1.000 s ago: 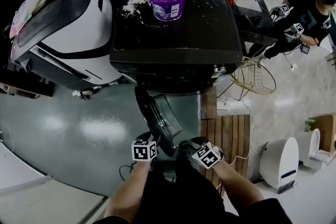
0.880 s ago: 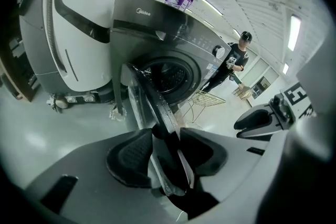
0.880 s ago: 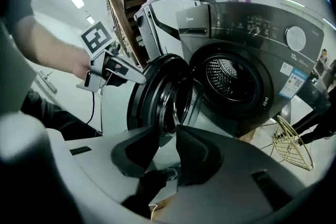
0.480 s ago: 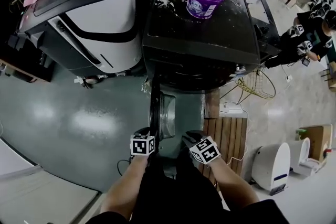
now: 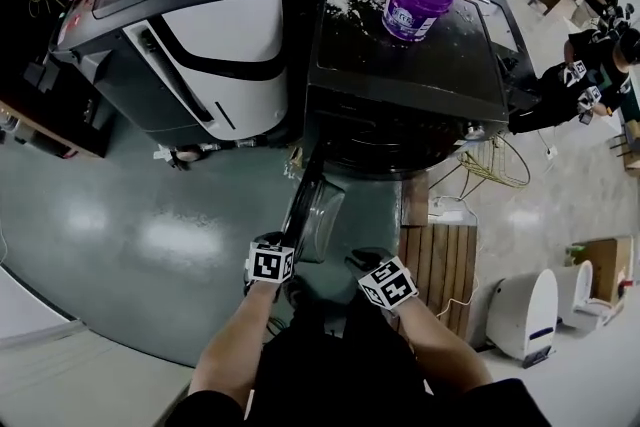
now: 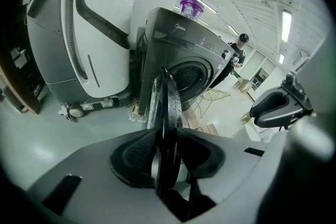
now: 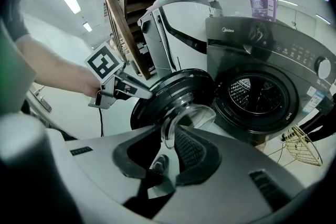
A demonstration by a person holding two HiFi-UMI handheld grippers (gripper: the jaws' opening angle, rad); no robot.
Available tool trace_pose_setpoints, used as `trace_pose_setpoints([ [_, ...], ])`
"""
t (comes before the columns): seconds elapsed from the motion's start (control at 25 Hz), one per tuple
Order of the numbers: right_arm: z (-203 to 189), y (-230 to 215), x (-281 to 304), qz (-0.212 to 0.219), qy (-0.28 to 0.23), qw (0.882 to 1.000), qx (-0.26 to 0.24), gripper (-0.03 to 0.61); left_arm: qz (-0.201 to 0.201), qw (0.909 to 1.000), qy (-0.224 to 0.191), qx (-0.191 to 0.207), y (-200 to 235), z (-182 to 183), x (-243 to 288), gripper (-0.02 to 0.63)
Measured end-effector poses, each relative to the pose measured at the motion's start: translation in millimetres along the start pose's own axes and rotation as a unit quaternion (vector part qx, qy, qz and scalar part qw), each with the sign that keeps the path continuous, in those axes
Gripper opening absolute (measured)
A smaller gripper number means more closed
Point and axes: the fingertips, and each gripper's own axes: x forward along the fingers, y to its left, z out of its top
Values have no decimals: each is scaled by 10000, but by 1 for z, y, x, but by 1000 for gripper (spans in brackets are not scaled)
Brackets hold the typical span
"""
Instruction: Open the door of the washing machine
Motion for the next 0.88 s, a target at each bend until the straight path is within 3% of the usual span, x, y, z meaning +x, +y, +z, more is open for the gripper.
trace_pose_setpoints([
  [0.36, 3, 12, -31, -316, 38, 9995, 12, 89, 284, 9993, 19, 225, 44, 4, -12, 137],
  [0.6, -9, 3, -52, -531, 173, 9984, 70, 89, 265, 9991, 24, 328, 58, 10, -12, 137],
  [0.72, -7, -7, -64, -635, 129, 9978, 97, 89, 461, 9974, 73, 541, 64, 11, -16, 133],
  [0.88, 6, -28, -76, -658, -152, 9976, 180, 87, 584, 9966, -221, 535, 61, 19, -27, 99],
])
